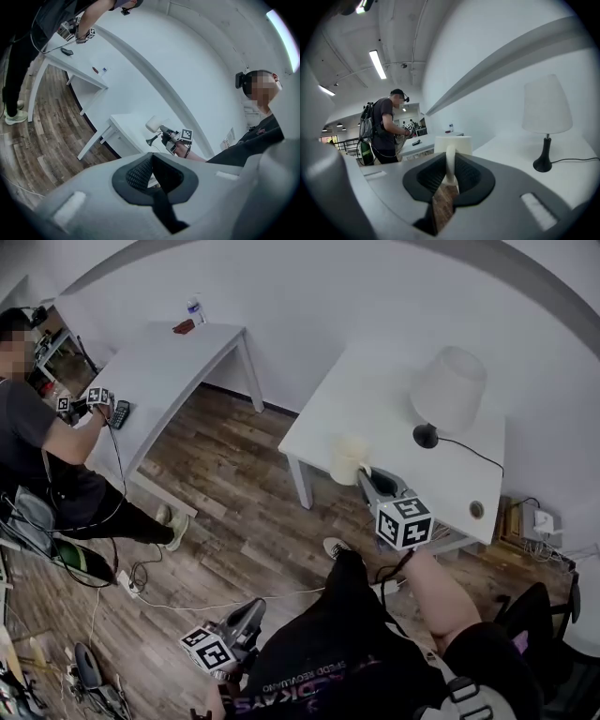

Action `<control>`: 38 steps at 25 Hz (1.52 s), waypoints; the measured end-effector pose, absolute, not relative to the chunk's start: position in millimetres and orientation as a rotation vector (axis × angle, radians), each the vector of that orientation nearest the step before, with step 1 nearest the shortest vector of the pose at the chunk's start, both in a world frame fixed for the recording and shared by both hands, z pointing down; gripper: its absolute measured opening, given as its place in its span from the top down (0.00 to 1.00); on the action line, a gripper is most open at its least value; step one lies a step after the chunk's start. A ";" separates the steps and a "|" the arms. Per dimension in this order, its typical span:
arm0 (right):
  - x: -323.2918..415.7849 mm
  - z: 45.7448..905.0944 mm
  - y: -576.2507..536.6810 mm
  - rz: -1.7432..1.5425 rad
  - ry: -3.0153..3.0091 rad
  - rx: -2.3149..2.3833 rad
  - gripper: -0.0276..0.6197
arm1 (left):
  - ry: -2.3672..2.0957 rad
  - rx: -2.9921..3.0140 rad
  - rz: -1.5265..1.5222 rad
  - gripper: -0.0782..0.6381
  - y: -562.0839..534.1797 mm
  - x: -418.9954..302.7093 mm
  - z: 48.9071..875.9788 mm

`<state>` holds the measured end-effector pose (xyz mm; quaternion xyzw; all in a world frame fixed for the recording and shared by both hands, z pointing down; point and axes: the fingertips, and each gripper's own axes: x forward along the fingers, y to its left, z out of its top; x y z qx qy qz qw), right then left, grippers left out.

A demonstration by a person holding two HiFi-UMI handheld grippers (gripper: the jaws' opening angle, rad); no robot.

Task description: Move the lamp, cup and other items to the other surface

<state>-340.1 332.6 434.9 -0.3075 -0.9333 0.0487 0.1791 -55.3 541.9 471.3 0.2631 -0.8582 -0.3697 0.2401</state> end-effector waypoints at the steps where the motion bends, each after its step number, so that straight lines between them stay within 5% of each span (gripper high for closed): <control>1: -329.8 431.7 325.4 0.153 -2.649 -0.851 0.88 | -2.337 0.739 -1.002 0.89 538.6 -49.9 471.2; 18: -219.3 407.5 197.1 0.295 -2.748 -0.618 0.88 | -2.072 1.016 -0.820 0.89 426.0 -21.1 481.8; 38: -84.0 397.5 -76.2 0.440 -2.834 -0.145 0.89 | -1.844 1.455 -0.621 0.88 180.6 -21.6 453.1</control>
